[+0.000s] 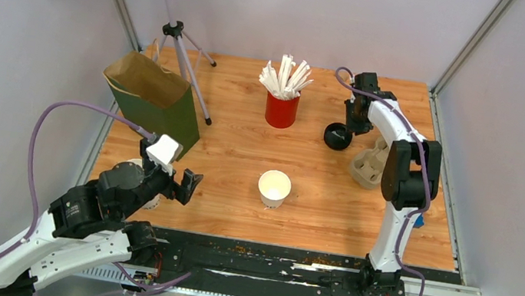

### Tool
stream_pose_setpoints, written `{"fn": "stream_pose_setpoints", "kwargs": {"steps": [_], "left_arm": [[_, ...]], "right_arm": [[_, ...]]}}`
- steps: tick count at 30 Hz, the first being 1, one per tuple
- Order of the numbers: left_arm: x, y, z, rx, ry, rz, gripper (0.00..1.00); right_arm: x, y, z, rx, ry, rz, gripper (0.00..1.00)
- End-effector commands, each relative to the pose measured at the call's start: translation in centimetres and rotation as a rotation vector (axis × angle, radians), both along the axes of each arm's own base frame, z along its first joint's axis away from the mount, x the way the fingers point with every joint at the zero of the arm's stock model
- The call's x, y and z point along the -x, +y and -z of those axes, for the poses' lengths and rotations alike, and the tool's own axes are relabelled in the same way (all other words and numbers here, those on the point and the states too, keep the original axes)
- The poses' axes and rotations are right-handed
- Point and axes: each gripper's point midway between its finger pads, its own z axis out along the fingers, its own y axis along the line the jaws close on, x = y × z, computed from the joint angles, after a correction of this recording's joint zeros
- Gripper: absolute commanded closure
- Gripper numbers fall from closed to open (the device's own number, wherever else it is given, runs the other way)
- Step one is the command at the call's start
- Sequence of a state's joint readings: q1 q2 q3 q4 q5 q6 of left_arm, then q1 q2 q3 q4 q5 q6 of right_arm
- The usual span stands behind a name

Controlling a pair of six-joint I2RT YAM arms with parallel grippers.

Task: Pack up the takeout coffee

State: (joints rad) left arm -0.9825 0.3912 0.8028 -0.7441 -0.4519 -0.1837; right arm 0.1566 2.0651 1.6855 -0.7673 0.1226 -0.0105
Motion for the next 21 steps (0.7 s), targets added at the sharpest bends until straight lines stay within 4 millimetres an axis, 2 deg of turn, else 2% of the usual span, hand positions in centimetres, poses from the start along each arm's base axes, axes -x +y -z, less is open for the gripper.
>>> {"fn": "stream_pose_setpoints", "kwargs": {"steps": [1,21], "left_arm": [[-0.07,-0.09,-0.15,-0.009,-0.009,0.006,0.0],[-0.13,-0.09,-0.01,-0.014,-0.006,0.003,0.0]], "right_arm": [[-1.19,-0.16,-0.46,0.017,-0.03,-0.006,0.76],[-1.21,-0.11,0.05,0.024,-0.02,-0.012,0.81]]}}
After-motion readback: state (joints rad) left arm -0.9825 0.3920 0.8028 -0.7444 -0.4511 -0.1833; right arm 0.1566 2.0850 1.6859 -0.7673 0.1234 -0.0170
